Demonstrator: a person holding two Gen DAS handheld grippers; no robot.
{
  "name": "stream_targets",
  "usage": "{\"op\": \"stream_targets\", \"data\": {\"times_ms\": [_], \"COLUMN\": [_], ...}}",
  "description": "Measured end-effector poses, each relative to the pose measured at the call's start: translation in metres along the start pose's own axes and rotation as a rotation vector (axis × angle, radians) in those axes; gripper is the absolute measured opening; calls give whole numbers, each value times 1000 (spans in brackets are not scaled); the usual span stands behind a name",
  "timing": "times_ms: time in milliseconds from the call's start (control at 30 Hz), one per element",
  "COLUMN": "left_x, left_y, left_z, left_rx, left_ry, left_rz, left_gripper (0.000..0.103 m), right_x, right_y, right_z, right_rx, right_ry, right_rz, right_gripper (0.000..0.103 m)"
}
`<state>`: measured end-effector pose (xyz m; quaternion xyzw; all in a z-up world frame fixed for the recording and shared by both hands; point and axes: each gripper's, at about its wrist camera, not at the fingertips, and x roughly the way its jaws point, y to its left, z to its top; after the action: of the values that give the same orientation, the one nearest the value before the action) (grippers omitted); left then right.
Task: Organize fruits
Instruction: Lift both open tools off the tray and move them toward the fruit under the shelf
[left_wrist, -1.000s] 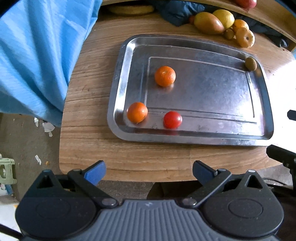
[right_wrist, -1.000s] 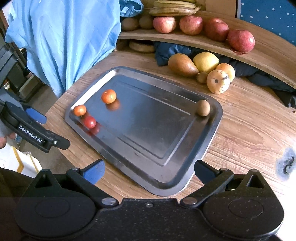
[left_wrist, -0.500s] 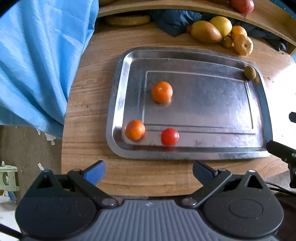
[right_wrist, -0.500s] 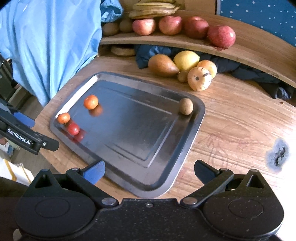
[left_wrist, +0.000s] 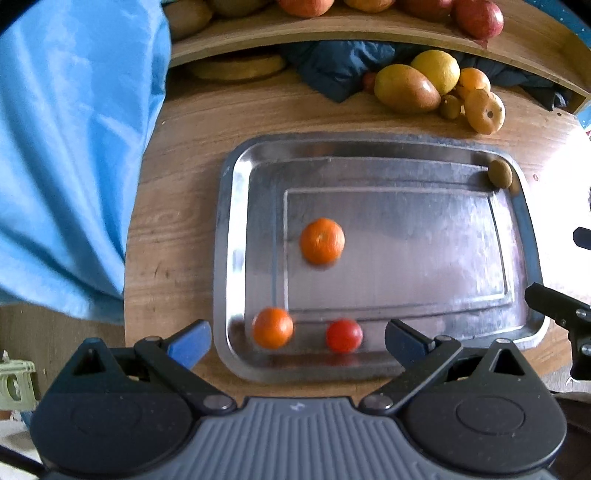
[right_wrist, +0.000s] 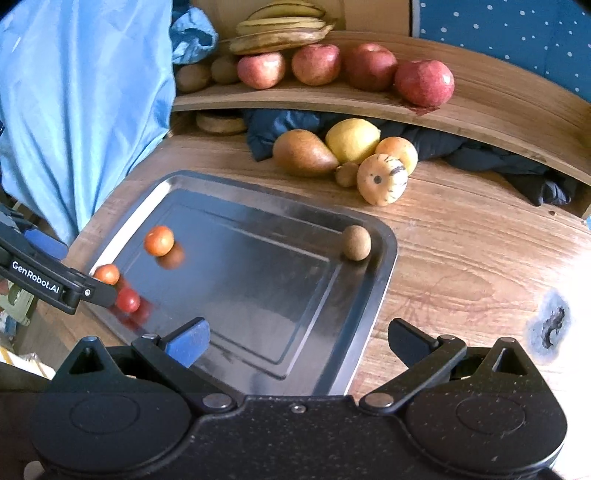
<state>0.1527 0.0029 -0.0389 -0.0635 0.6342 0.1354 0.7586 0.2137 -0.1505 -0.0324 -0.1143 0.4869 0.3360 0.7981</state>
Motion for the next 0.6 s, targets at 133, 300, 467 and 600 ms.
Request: {"op": "stream_targets", "data": {"times_ms": [133,300,467,600], "left_x": [5,11,17,22], "left_y": [0,-2,-5,-8], "left_z": [15,32,49,62], "left_rx": [25,59,82,93], "left_ry": [-3,-7,-22,-26], "left_rz": [-15,-33,-49,-68], "left_gripper": [102,102,102,102], "right_x": [4,8,13,16], "right_y": [-2,-4,-5,-6], "right_z": [6,11,15,19], "right_rx": [27,56,87,120], "right_ry": [-3,-4,-5,-18], "right_rz": [-24,-41,-65,-90], "right_gripper": [102,102,102,102]}}
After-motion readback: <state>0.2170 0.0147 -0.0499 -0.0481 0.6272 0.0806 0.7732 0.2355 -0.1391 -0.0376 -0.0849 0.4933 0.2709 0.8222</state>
